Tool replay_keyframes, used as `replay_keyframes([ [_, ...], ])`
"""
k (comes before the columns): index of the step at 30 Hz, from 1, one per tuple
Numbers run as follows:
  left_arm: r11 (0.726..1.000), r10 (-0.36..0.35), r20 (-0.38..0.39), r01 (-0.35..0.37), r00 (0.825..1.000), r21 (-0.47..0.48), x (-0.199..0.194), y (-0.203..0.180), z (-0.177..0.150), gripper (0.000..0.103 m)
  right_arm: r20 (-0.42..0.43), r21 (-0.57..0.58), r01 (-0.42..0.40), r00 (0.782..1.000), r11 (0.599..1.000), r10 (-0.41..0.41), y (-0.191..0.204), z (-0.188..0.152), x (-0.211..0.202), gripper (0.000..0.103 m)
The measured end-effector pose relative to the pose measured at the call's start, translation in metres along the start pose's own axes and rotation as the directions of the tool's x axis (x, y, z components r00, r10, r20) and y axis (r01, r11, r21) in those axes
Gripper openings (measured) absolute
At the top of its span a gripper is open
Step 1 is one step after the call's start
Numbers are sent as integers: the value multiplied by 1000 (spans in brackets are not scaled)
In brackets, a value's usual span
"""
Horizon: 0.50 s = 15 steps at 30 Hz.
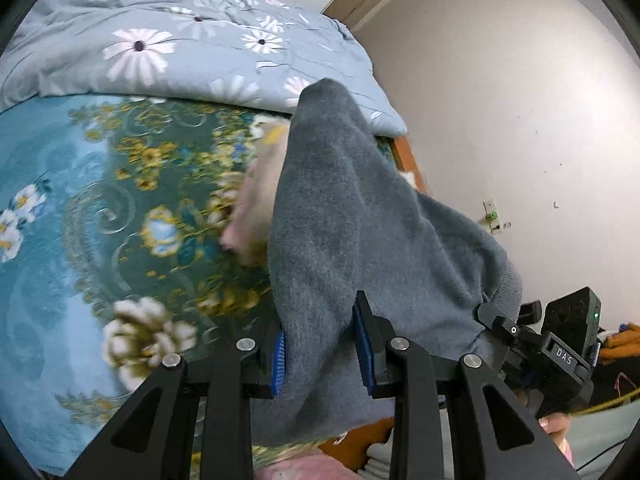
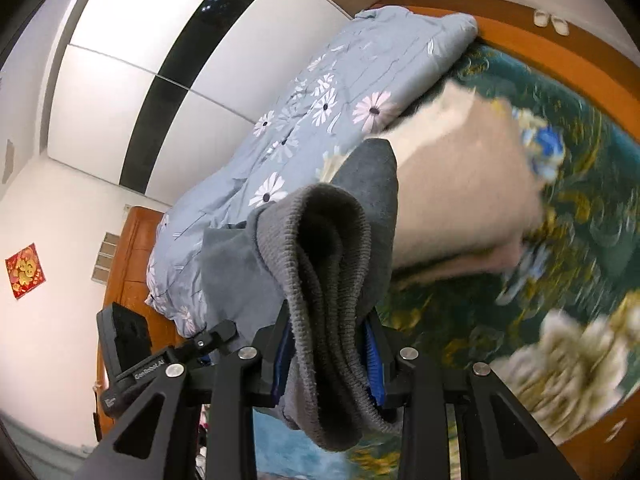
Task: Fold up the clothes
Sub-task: 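Carry the folded sweatpants with both grippers toward the stack of folded clothes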
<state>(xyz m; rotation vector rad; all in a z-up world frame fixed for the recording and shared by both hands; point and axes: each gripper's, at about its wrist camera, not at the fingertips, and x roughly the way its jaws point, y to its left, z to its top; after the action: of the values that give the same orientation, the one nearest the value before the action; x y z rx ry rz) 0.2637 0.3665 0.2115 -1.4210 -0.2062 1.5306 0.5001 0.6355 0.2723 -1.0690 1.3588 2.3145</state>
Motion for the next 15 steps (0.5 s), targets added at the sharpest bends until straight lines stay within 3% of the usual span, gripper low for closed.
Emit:
replay_keyframes([
  [7,997,61,-50,-63,997,-34,51,-55,41,30,-60,56,-37,997,998,40,-56,69,10,34],
  [15,992,116,-118,-121,986,-35,96,-71,90,30,-93,109,-49,994,993,60,-88,125,43,34],
])
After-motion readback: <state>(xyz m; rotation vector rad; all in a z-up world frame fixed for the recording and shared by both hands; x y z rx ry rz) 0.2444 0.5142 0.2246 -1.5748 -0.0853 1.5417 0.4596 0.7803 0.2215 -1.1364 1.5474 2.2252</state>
